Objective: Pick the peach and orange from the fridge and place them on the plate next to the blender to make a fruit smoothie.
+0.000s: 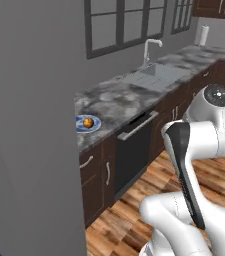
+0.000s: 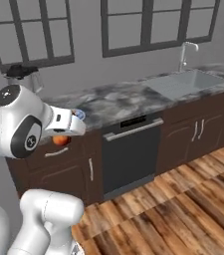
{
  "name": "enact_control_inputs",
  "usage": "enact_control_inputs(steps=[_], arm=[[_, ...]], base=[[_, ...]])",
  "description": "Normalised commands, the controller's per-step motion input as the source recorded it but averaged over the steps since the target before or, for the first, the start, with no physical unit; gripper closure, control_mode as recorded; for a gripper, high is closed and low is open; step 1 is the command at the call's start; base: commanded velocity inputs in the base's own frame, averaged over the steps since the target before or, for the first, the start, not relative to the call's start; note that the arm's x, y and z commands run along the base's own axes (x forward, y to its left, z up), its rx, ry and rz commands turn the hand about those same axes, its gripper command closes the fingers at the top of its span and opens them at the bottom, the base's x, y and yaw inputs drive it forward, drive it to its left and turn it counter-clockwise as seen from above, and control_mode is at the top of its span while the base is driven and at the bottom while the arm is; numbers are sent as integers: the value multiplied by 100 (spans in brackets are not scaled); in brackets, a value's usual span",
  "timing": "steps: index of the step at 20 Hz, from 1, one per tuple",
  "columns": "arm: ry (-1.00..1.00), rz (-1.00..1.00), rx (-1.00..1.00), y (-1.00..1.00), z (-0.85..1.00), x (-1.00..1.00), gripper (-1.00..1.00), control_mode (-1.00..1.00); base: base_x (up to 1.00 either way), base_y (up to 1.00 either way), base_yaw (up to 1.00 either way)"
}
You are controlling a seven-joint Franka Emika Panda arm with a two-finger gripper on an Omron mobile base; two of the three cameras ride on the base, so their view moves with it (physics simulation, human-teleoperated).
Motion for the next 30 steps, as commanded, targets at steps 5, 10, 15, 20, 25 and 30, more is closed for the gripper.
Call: enact_control_inputs(steps=[5, 10, 15, 20, 25, 30], arm=[[0, 0, 0, 0, 0, 0, 100, 100], [0, 0, 0, 0, 0, 0, 100, 100], [0, 0, 0, 0, 0, 0, 100, 100], [0, 9, 0, 3, -3, 15, 100, -100], [12, 30, 0, 32, -57, 86, 100, -100], [27, 8, -3, 53, -93, 90, 100, -100]], base=[[100, -8, 16], [100, -7, 47], [100, -46, 57], [72, -15, 40], [0, 0, 0], [0, 0, 0]])
